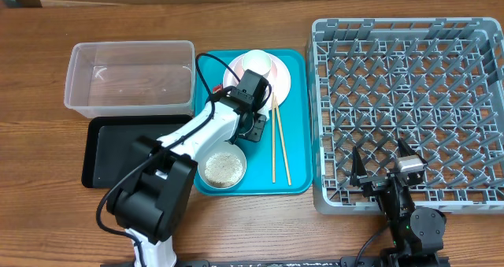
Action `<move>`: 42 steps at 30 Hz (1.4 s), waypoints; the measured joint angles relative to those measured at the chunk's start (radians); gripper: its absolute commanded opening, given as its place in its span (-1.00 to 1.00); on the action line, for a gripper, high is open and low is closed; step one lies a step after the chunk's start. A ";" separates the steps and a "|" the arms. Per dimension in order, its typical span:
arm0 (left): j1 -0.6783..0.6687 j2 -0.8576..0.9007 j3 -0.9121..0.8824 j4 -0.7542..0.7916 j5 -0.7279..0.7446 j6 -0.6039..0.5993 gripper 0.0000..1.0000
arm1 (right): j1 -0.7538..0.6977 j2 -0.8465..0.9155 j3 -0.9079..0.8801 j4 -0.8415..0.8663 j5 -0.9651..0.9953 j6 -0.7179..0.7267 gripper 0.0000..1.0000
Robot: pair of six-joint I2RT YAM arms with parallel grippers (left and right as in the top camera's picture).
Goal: Sort waste into correct bins and load items into the dishwasher
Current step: 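Lower the left gripper and grasp the crumpled white tissue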
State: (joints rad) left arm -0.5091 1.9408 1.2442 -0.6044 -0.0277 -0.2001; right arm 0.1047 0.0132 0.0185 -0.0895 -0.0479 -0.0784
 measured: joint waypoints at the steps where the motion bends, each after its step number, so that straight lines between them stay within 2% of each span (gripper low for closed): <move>1: 0.000 0.008 0.000 0.000 -0.003 0.000 -0.22 | 0.000 0.000 0.000 0.000 0.000 0.000 1.00; 6: 0.001 0.019 0.002 0.002 -0.031 -0.004 -0.75 | 0.000 0.000 0.000 0.000 0.000 0.000 1.00; 9: 0.000 0.019 0.004 0.003 -0.033 -0.002 -0.92 | 0.000 0.000 0.000 0.000 0.000 0.000 1.00; 19: 0.000 -0.018 0.011 -0.049 -0.033 -0.003 -0.92 | 0.000 0.000 0.000 0.000 0.000 0.000 1.00; 20: 0.000 -0.035 0.011 -0.054 -0.033 -0.004 -0.89 | 0.000 0.000 0.000 0.000 0.000 0.000 1.00; 25: 0.000 -0.129 0.014 -0.087 -0.033 -0.010 -0.28 | 0.000 0.000 0.000 0.000 0.000 0.000 1.00; 35: 0.000 -0.140 0.020 -0.130 -0.040 -0.018 0.08 | 0.000 0.000 0.000 0.000 0.000 0.000 1.00; 42: 0.000 -0.140 0.020 -0.092 -0.152 -0.019 0.43 | 0.000 0.000 0.000 0.000 0.000 0.000 1.00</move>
State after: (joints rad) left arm -0.5091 1.8008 1.2640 -0.6968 -0.1799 -0.2188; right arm 0.1047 0.0128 0.0185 -0.0891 -0.0475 -0.0784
